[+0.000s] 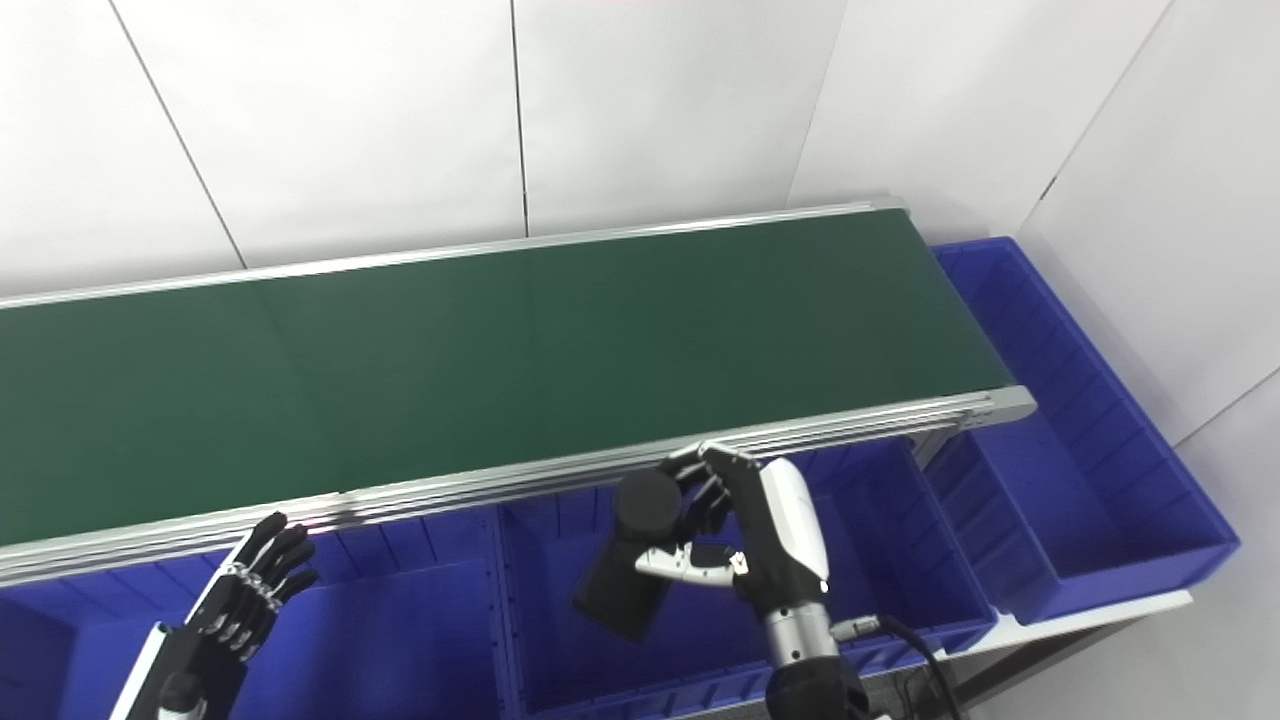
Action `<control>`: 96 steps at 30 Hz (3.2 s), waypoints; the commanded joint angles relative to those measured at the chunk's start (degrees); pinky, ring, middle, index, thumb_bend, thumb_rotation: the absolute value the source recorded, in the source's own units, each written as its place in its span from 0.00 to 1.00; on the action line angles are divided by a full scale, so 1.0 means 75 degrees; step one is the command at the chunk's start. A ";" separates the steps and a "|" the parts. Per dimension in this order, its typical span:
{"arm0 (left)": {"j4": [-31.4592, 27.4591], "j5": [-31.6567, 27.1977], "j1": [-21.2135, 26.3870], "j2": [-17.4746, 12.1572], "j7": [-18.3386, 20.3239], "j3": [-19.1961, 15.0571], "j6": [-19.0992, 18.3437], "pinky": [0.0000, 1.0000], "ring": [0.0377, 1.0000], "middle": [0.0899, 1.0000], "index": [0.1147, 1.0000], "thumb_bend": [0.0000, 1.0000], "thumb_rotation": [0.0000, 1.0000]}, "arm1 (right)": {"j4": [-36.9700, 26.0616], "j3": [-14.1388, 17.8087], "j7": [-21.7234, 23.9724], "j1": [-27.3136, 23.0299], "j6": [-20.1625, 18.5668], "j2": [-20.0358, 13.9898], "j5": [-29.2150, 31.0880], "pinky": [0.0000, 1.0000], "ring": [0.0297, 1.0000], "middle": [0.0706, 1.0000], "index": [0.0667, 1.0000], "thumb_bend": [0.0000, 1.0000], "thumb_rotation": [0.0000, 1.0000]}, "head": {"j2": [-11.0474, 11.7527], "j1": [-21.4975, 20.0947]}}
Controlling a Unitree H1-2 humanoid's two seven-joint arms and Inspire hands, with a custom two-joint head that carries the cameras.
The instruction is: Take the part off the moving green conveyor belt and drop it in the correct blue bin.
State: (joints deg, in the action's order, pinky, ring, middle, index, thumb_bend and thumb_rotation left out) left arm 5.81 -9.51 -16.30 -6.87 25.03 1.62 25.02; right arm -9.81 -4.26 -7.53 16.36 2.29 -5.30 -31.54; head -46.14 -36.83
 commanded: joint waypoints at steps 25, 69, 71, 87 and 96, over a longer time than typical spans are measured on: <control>-0.0399 0.0033 -0.0015 0.0221 0.0133 -0.0006 0.0250 0.86 0.90 0.91 0.92 0.88 0.93 | 0.2588 -0.1099 -0.0843 -0.1453 -0.1528 -0.0142 -0.2757 0.28 0.33 0.37 0.49 0.52 0.00 | 0.0097 0.0255; -0.0516 0.0379 -0.0111 0.0422 -0.0029 0.0001 0.0251 0.83 0.89 0.90 0.91 0.86 0.92 | -0.0423 -0.1803 0.1482 -0.0542 -0.2710 -0.0790 -0.1650 0.53 0.64 0.70 0.74 1.00 0.67 | 0.0141 0.1086; -0.0579 0.0452 -0.0157 0.0474 -0.0051 0.0042 0.0251 0.83 0.89 0.90 0.91 0.86 0.92 | -0.0943 -0.1671 0.1423 -0.0233 -0.2467 -0.0704 -0.1135 0.51 0.61 0.69 0.73 1.00 0.67 | 0.0106 0.1344; -0.0878 0.0923 -0.0268 0.0573 -0.0476 0.0515 0.0247 0.88 0.91 0.92 0.92 0.83 0.93 | -0.0748 -0.1704 0.0552 0.0924 0.2525 0.0001 0.2316 0.51 0.59 0.70 0.70 0.96 0.67 | 0.0017 0.2900; -0.0857 0.1741 -0.0291 0.0492 -0.1278 0.0977 0.0254 0.79 0.88 0.90 0.90 0.78 0.97 | 0.0812 -0.1656 0.0432 0.0638 0.3283 -0.0099 0.3000 0.67 0.73 0.79 0.80 0.98 0.78 | 0.0312 0.3581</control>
State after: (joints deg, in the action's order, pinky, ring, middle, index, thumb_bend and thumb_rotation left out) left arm 0.84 2.48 -18.75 -3.09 17.41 8.23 24.99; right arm -3.48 -16.67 -3.51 22.15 23.53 -5.77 -10.07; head -43.77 -10.03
